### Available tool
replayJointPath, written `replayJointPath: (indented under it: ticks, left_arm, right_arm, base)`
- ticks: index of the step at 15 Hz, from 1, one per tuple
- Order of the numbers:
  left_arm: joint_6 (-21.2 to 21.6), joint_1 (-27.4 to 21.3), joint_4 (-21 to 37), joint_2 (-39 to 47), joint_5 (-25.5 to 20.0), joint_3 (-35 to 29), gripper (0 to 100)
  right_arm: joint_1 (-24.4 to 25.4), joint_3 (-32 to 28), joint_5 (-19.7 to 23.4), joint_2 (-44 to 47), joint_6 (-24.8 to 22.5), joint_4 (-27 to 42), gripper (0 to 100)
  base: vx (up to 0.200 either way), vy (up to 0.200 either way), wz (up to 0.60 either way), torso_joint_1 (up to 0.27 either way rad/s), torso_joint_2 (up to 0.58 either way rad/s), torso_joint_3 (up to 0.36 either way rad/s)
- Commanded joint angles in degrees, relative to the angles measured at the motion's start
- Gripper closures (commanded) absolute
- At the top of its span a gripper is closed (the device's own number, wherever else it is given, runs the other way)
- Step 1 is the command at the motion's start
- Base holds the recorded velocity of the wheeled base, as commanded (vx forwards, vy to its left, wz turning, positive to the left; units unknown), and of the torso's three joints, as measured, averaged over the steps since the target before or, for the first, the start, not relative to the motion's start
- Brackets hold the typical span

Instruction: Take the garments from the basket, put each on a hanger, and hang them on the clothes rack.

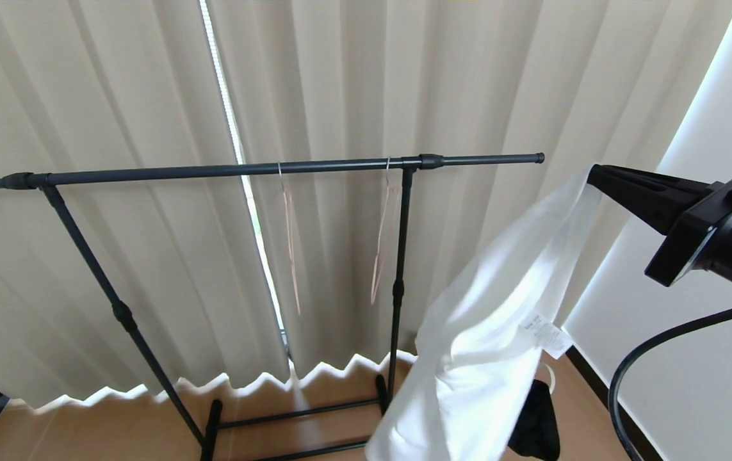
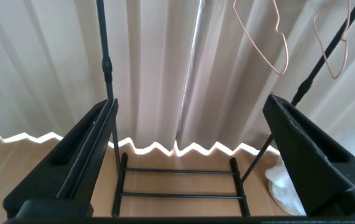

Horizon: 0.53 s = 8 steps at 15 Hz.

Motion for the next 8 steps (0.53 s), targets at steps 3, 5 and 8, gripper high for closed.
replayJointPath:
  ticks: [3,5,8]
  left_arm:
    - [-0.21,-0.01,-0.01,0.07,-0.02,-0.07,0]
    - [-0.21,-0.01,-0.01,0.07,0.06,-0.07,0]
    - [-0.21,-0.01,-0.01,0.07,0.06,-0.07,0]
  right_arm:
    - [-0.03,0.01,-0.06,0.16,-0.07,0.10,100]
    - [-0.03,0.09,-0.06,0.07,-0.07,0.10,100]
    - [-0.03,0.09,-0.06,0.16,-0.07,0.10,100]
  base:
    - [0.000,0.067,0.00,0.007,0.00,0.001]
    - [0.000,0.200,0.00,0.002,0.00,0.000]
    - [0.000,0.133,0.00,0.003,0.00,0.000]
